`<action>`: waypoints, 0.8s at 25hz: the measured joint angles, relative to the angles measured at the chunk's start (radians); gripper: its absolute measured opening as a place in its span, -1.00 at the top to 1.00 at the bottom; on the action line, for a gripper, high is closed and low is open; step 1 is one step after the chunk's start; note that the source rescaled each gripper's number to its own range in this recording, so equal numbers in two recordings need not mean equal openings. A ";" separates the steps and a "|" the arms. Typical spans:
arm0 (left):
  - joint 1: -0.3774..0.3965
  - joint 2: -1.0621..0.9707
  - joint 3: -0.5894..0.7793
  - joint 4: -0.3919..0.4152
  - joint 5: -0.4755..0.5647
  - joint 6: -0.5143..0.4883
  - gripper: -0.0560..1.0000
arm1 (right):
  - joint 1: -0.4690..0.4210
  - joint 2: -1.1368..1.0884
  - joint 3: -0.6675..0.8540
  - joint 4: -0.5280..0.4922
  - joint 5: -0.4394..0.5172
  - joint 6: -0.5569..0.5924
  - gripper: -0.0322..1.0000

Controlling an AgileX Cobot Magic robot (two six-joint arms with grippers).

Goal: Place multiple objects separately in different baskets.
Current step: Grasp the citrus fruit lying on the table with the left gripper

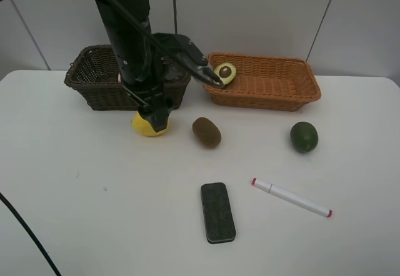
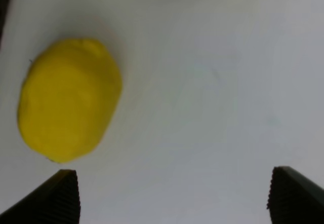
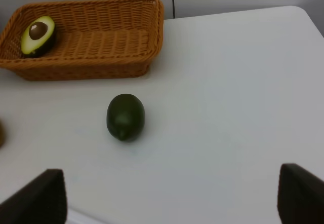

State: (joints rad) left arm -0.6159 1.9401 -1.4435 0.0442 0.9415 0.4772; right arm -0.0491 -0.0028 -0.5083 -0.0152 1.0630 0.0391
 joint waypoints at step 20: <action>0.061 0.158 0.010 0.082 -0.222 0.128 -0.93 | 0.000 0.000 0.000 0.000 0.000 0.000 -0.96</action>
State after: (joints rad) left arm -0.5549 2.0977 -1.4337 0.1261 0.7195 0.6053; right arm -0.0491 -0.0028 -0.5083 -0.0152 1.0630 0.0391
